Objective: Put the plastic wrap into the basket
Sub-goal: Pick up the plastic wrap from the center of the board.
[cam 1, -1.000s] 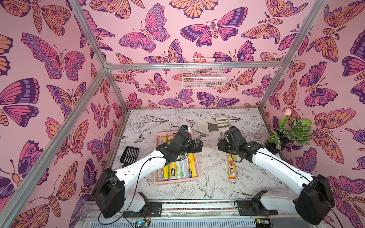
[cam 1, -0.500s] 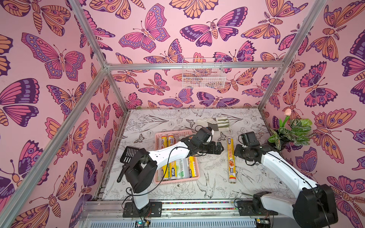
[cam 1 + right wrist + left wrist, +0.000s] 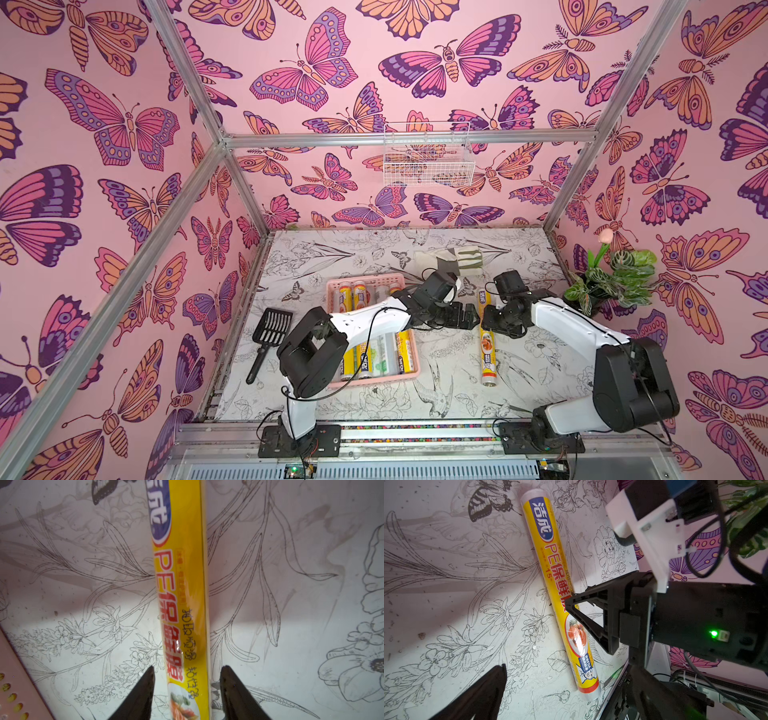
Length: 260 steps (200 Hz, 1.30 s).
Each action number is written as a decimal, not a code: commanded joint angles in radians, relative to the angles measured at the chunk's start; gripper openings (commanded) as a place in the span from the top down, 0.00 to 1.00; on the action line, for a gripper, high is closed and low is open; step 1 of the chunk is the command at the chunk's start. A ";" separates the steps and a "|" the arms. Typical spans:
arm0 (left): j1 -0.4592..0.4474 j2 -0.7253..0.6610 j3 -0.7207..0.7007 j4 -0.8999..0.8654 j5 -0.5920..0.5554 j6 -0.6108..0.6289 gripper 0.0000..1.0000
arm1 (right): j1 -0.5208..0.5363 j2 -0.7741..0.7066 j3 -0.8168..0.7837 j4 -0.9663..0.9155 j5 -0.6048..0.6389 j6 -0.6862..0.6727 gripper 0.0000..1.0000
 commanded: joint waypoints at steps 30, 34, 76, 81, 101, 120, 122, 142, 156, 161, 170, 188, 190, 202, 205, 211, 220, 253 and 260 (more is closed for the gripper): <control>-0.003 0.015 0.015 -0.016 0.009 0.011 0.00 | -0.005 0.079 0.047 -0.033 -0.003 -0.057 0.45; -0.004 0.015 0.015 -0.017 0.010 0.010 0.00 | -0.005 0.083 0.049 -0.035 -0.006 -0.059 0.45; -0.001 0.010 0.010 -0.026 0.005 0.016 0.00 | -0.004 0.160 0.067 -0.040 -0.022 -0.071 0.45; -0.001 0.008 0.008 -0.028 0.004 0.016 0.00 | -0.004 0.163 0.067 -0.039 -0.022 -0.072 0.45; 0.003 0.005 0.003 -0.030 0.002 0.016 0.00 | -0.004 0.179 0.067 -0.036 -0.025 -0.076 0.46; 0.005 -0.001 0.000 -0.031 0.001 0.017 0.00 | -0.003 0.188 0.067 -0.034 -0.022 -0.081 0.48; 0.005 -0.001 -0.001 -0.032 0.000 0.017 0.00 | -0.003 0.189 0.068 -0.035 -0.022 -0.080 0.48; 0.009 -0.005 -0.004 -0.034 -0.005 0.018 0.00 | -0.002 0.186 0.071 -0.037 -0.020 -0.082 0.51; 0.011 -0.007 -0.005 -0.036 -0.009 0.016 0.00 | -0.002 0.177 0.073 -0.039 -0.018 -0.079 0.54; 0.012 -0.007 -0.006 -0.036 -0.010 0.016 0.00 | -0.001 0.170 0.073 -0.040 -0.016 -0.077 0.55; 0.012 -0.011 -0.008 -0.035 -0.014 0.016 0.00 | 0.000 0.157 0.071 -0.040 -0.015 -0.074 0.57; 0.013 -0.018 -0.014 -0.036 -0.024 0.016 0.00 | 0.001 0.123 0.069 -0.044 -0.014 -0.072 0.60; 0.013 -0.019 -0.015 -0.036 -0.027 0.016 0.00 | 0.002 0.119 0.071 -0.044 -0.015 -0.073 0.60; 0.015 -0.026 -0.020 -0.036 -0.035 0.016 0.00 | 0.003 0.099 0.073 -0.051 -0.014 -0.068 0.62; 0.015 -0.029 -0.022 -0.036 -0.037 0.017 0.00 | 0.003 0.098 0.073 -0.052 -0.015 -0.067 0.62; 0.016 -0.035 -0.026 -0.037 -0.042 0.019 0.00 | 0.004 0.058 0.073 -0.054 -0.016 -0.064 0.63; 0.016 -0.048 -0.034 -0.036 -0.060 0.019 0.00 | 0.004 0.030 0.077 -0.058 -0.025 -0.058 0.64; 0.017 -0.126 -0.077 -0.035 -0.150 0.038 0.00 | 0.009 -0.079 0.078 -0.041 -0.085 -0.023 0.68; 0.018 -0.147 -0.088 -0.033 -0.169 0.044 0.00 | 0.009 -0.100 0.077 -0.033 -0.106 -0.010 0.68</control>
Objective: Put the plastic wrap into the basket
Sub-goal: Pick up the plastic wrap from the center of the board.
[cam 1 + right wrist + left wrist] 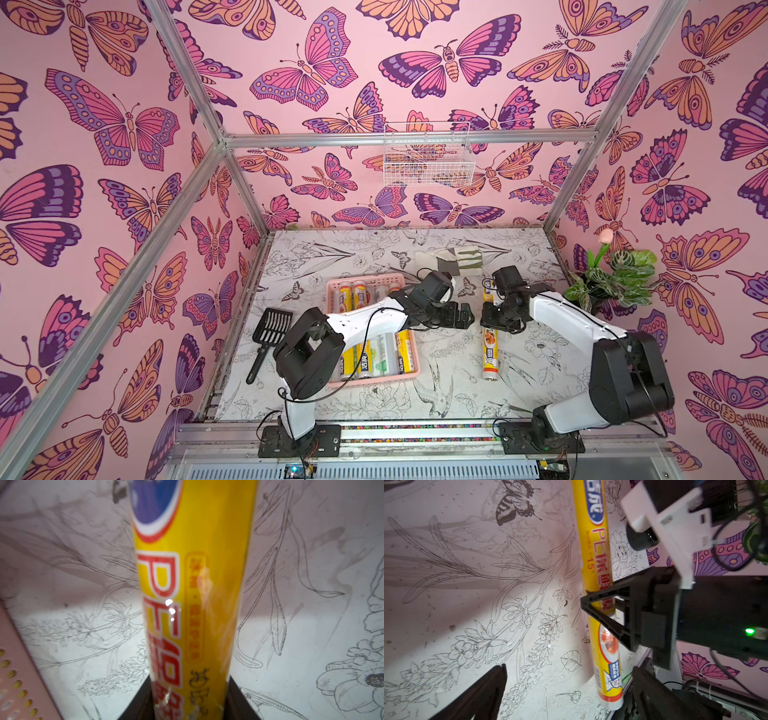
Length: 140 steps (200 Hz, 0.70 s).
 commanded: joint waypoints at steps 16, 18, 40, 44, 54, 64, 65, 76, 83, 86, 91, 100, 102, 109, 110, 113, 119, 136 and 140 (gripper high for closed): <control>0.010 -0.146 -0.072 -0.002 -0.142 0.048 0.00 | 0.013 -0.112 0.030 0.022 -0.112 0.077 0.68; 0.010 -0.154 -0.077 -0.001 -0.149 0.048 0.00 | 0.012 -0.114 0.030 0.025 -0.119 0.086 0.68; 0.015 -0.230 -0.135 0.019 -0.227 0.046 0.00 | 0.024 -0.149 0.024 0.078 -0.195 0.144 0.70; 0.016 -0.246 -0.151 0.024 -0.242 0.045 0.00 | 0.027 -0.152 0.026 0.086 -0.207 0.154 0.70; 0.020 -0.282 -0.188 0.038 -0.274 0.034 0.00 | 0.039 -0.160 0.030 0.104 -0.222 0.179 0.71; 0.025 -0.326 -0.230 0.060 -0.303 0.027 0.00 | 0.056 -0.163 0.041 0.117 -0.226 0.197 0.71; 0.025 -0.331 -0.234 0.061 -0.306 0.027 0.00 | 0.058 -0.163 0.043 0.117 -0.226 0.200 0.71; 0.030 -0.378 -0.280 0.087 -0.344 0.020 0.00 | 0.081 -0.159 0.058 0.130 -0.228 0.219 0.71; 0.031 -0.410 -0.309 0.099 -0.368 0.016 0.00 | 0.103 -0.153 0.069 0.144 -0.230 0.232 0.71; 0.033 -0.425 -0.321 0.104 -0.379 0.015 0.00 | 0.112 -0.150 0.073 0.151 -0.230 0.235 0.71; 0.034 -0.446 -0.341 0.113 -0.397 0.014 0.00 | 0.125 -0.143 0.083 0.159 -0.230 0.242 0.71; 0.037 -0.485 -0.375 0.125 -0.428 0.013 0.00 | 0.152 -0.124 0.101 0.170 -0.230 0.256 0.71; 0.038 -0.494 -0.381 0.127 -0.435 0.013 0.00 | 0.159 -0.120 0.106 0.172 -0.230 0.259 0.71; 0.040 -0.524 -0.402 0.132 -0.456 0.013 0.00 | 0.181 -0.102 0.123 0.181 -0.228 0.267 0.71; 0.041 -0.529 -0.406 0.133 -0.458 0.012 0.00 | 0.184 -0.100 0.125 0.183 -0.228 0.268 0.71; 0.042 -0.542 -0.416 0.134 -0.469 0.012 0.00 | 0.193 -0.091 0.133 0.186 -0.228 0.270 0.71; 0.044 -0.555 -0.436 0.135 -0.492 0.012 0.00 | 0.214 -0.074 0.149 0.193 -0.226 0.276 0.70; 0.050 -0.656 -0.484 0.136 -0.540 0.010 0.00 | 0.269 -0.019 0.202 0.207 -0.224 0.287 0.71; 0.051 -0.672 -0.495 0.137 -0.550 0.010 0.00 | 0.280 -0.002 0.217 0.210 -0.224 0.288 0.70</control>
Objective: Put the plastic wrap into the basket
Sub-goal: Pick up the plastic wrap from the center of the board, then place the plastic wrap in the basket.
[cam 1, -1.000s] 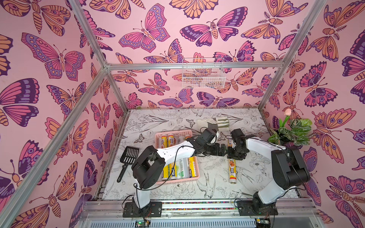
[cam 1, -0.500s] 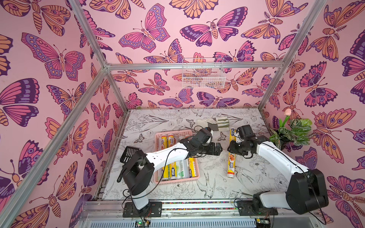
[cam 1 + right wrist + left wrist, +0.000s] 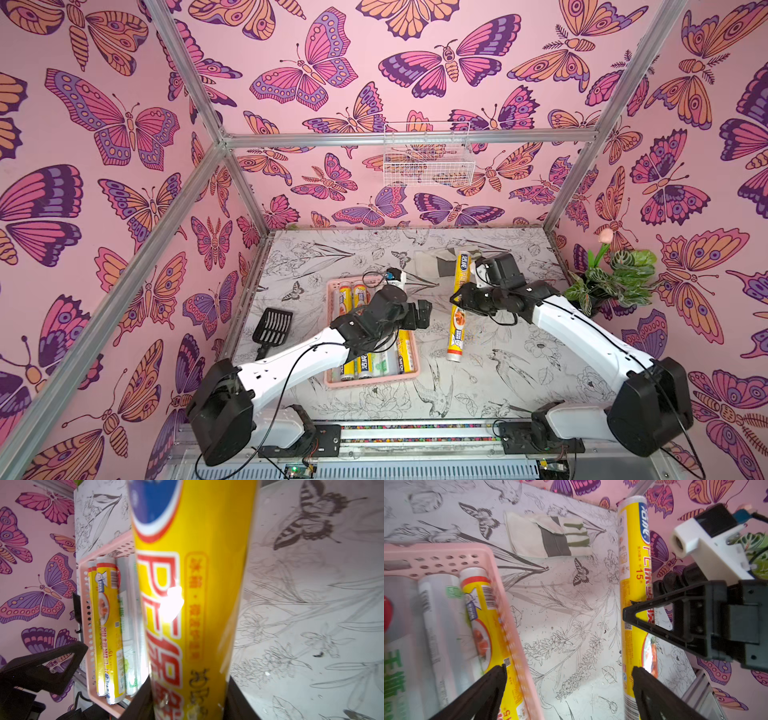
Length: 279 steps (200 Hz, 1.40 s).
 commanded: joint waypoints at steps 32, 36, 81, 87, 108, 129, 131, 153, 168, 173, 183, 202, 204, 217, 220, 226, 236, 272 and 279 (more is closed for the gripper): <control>0.025 -0.223 -0.142 0.024 -0.189 -0.016 0.00 | 0.165 0.175 0.190 0.063 -0.009 0.045 0.71; 0.027 -0.236 -0.151 0.019 -0.197 -0.023 0.00 | 0.177 0.207 0.203 0.064 -0.010 0.045 0.70; 0.036 -0.398 -0.244 -0.063 -0.303 -0.071 0.00 | 0.275 0.358 0.338 0.061 -0.018 0.045 0.70; 0.036 -0.415 -0.252 -0.077 -0.314 -0.074 0.00 | 0.286 0.379 0.352 0.061 -0.020 0.045 0.70; 0.042 -0.464 -0.271 -0.116 -0.343 -0.084 0.00 | 0.308 0.432 0.386 0.060 -0.034 0.049 0.70; 0.045 -0.497 -0.286 -0.136 -0.357 -0.085 0.00 | 0.326 0.472 0.409 0.063 -0.043 0.056 0.70; 0.045 -0.500 -0.287 -0.137 -0.359 -0.085 0.00 | 0.327 0.475 0.410 0.064 -0.044 0.057 0.70; 0.048 -0.514 -0.295 -0.144 -0.359 -0.088 0.00 | 0.343 0.498 0.422 0.069 -0.049 0.068 0.70; 0.049 -0.515 -0.300 -0.144 -0.353 -0.091 0.00 | 0.352 0.507 0.424 0.075 -0.044 0.078 0.70; 0.050 -0.513 -0.303 -0.143 -0.352 -0.093 0.00 | 0.355 0.511 0.424 0.076 -0.044 0.080 0.70; 0.050 -0.506 -0.302 -0.143 -0.350 -0.093 0.00 | 0.358 0.514 0.424 0.077 -0.041 0.084 0.70; 0.053 -0.499 -0.302 -0.142 -0.347 -0.088 0.00 | 0.367 0.519 0.422 0.079 -0.038 0.089 0.70; 0.053 -0.499 -0.302 -0.142 -0.347 -0.088 0.00 | 0.367 0.520 0.421 0.079 -0.037 0.089 0.70; 0.055 -0.497 -0.302 -0.142 -0.344 -0.092 0.00 | 0.374 0.524 0.421 0.080 -0.035 0.091 0.70; 0.055 -0.497 -0.302 -0.143 -0.345 -0.093 0.00 | 0.374 0.523 0.423 0.080 -0.035 0.092 0.70; 0.055 -0.497 -0.302 -0.143 -0.345 -0.093 0.00 | 0.375 0.525 0.421 0.081 -0.035 0.092 0.70; 0.058 -0.495 -0.301 -0.144 -0.344 -0.092 0.00 | 0.378 0.528 0.420 0.083 -0.034 0.094 0.70; 0.059 -0.498 -0.299 -0.146 -0.337 -0.084 0.00 | 0.380 0.535 0.412 0.095 -0.033 0.102 0.70; 0.059 -0.499 -0.299 -0.146 -0.336 -0.085 0.00 | 0.382 0.535 0.408 0.099 -0.031 0.104 0.70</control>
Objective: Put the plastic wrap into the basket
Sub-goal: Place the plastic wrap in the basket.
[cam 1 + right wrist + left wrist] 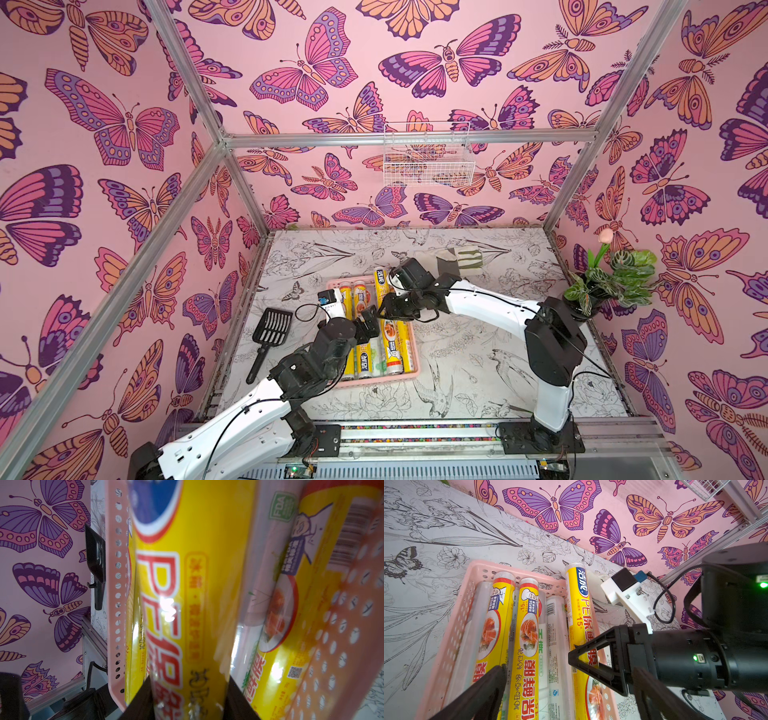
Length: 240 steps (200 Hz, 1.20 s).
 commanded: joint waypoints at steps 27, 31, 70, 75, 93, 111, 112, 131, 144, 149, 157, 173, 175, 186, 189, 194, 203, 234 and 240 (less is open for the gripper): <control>0.007 0.004 -0.018 -0.018 0.004 -0.003 0.00 | 0.012 0.017 0.005 0.037 0.006 0.032 0.70; 0.007 0.007 -0.015 -0.019 0.007 -0.001 0.00 | 0.012 0.017 0.001 0.040 0.007 0.033 0.70; 0.007 0.011 0.005 -0.044 0.011 0.022 0.00 | 0.012 0.036 -0.008 0.058 -0.012 0.049 0.70; 0.007 0.012 0.006 -0.047 0.009 0.022 0.00 | 0.013 0.040 -0.007 0.058 -0.015 0.049 0.70; 0.007 0.013 0.008 -0.048 0.010 0.022 0.00 | 0.012 0.056 0.000 0.059 -0.030 0.056 0.70; 0.007 0.012 0.010 -0.048 0.009 0.022 0.00 | 0.013 0.076 0.008 0.056 -0.048 0.063 0.69; 0.007 0.012 0.010 -0.048 0.009 0.022 0.00 | 0.013 0.077 0.008 0.055 -0.050 0.063 0.69; 0.007 0.009 0.008 -0.048 0.003 0.019 0.00 | 0.018 0.090 0.010 0.052 -0.052 0.063 0.69; 0.007 0.012 0.009 -0.047 0.002 0.019 0.00 | 0.019 0.102 0.012 0.043 -0.052 0.061 0.68; 0.007 0.012 0.008 -0.047 0.001 0.019 0.00 | 0.018 0.106 0.015 0.040 -0.052 0.060 0.68; 0.007 0.012 0.008 -0.047 0.001 0.019 0.00 | 0.019 0.113 0.017 0.036 -0.050 0.060 0.68; 0.007 0.013 0.009 -0.048 0.003 0.019 0.00 | 0.019 0.122 0.019 0.033 -0.047 0.061 0.66; 0.007 0.013 0.008 -0.049 0.003 0.019 0.00 | 0.019 0.123 0.020 0.032 -0.046 0.062 0.65; 0.007 0.013 0.008 -0.046 0.003 0.017 0.00 | 0.019 0.129 0.021 0.031 -0.042 0.064 0.65; 0.007 0.014 0.009 -0.048 0.003 0.017 0.00 | 0.019 0.130 0.022 0.030 -0.042 0.065 0.65; 0.007 0.015 0.007 -0.049 0.003 0.016 0.00 | 0.018 0.133 0.022 0.030 -0.041 0.068 0.64; 0.007 0.015 0.007 -0.048 0.004 0.015 0.00 | 0.020 0.136 0.022 0.032 -0.040 0.072 0.62; 0.007 0.013 0.008 -0.048 0.001 0.015 0.00 | 0.018 0.139 0.021 0.033 -0.020 0.085 0.56; 0.007 0.013 0.008 -0.048 0.001 0.016 0.00 | 0.019 0.139 0.022 0.033 -0.017 0.085 0.56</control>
